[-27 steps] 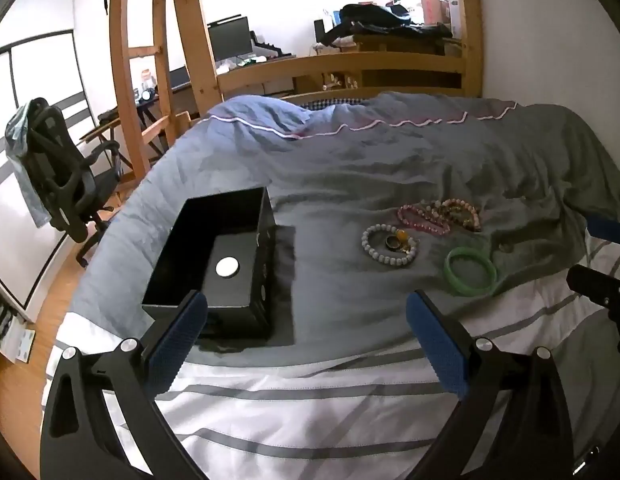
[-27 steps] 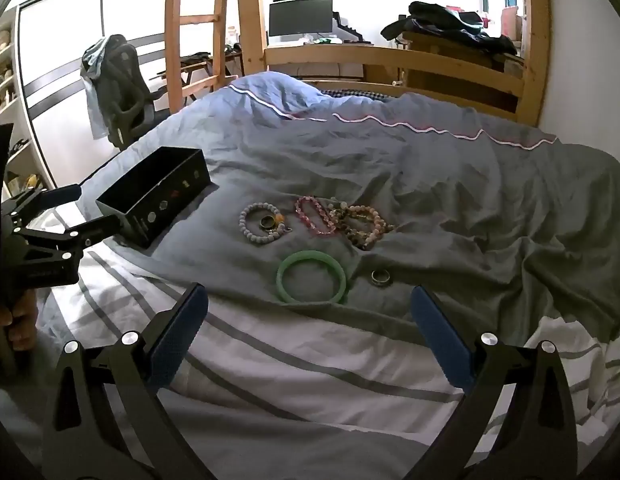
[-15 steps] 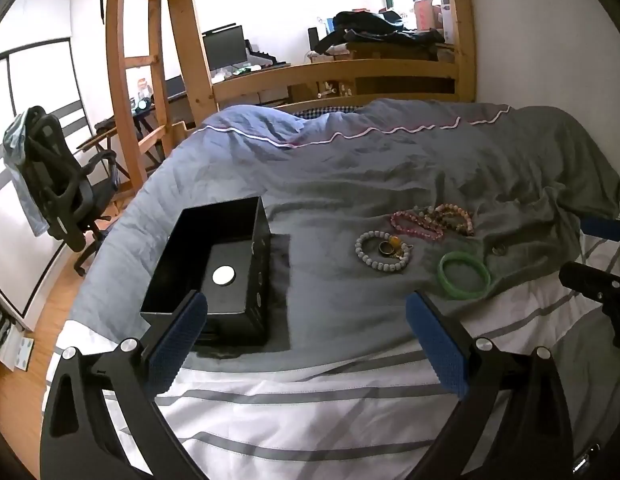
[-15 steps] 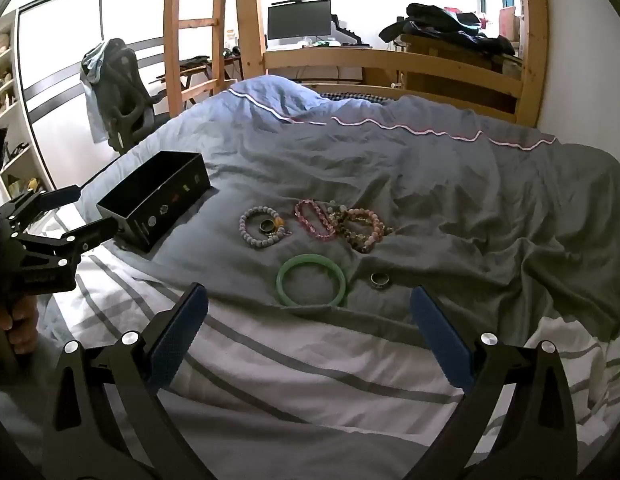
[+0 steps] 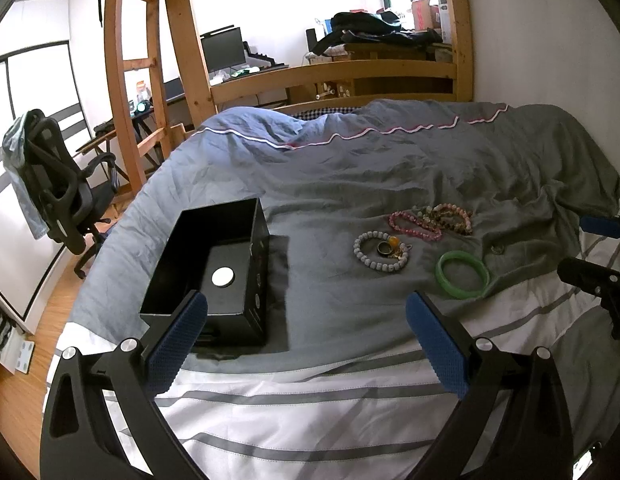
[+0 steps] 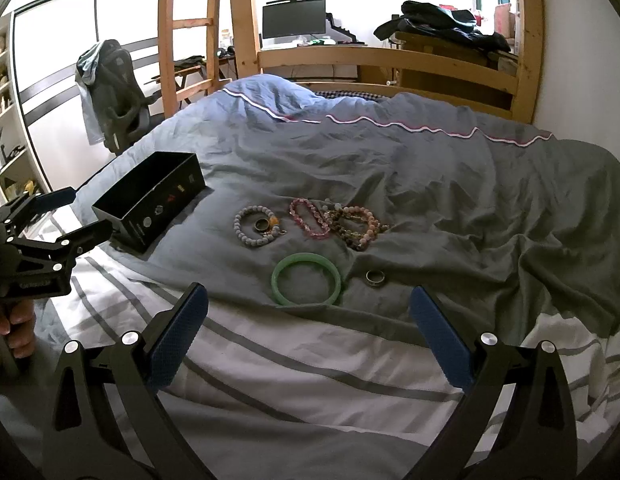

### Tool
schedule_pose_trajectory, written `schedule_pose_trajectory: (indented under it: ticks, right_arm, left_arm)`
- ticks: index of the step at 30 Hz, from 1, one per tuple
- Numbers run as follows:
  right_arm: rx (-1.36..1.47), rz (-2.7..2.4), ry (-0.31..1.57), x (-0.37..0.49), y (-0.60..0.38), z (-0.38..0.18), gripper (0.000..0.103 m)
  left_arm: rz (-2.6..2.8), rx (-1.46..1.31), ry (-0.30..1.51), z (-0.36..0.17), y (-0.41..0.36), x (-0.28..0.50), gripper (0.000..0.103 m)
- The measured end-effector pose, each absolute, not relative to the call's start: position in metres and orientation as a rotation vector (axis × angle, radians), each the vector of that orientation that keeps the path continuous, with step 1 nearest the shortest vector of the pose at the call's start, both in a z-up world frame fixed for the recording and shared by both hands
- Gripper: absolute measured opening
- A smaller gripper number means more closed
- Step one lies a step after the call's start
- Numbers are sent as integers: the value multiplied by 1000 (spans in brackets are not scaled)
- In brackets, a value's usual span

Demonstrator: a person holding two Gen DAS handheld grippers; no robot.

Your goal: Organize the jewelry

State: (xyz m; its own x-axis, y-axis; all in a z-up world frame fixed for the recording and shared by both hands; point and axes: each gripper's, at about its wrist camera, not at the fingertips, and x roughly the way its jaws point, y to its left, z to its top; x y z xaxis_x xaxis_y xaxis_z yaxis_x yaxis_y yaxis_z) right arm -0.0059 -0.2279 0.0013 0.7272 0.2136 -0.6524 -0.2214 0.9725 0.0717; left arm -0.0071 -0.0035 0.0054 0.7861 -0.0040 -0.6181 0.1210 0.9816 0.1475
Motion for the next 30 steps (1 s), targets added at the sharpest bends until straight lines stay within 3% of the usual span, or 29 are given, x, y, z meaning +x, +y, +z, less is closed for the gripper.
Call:
schedule_pose_trajectory:
  ticks: [30]
  right_arm:
    - [17, 277, 664, -14, -228, 12, 99]
  left_arm:
    - [-93, 220, 669, 2, -11, -9, 98]
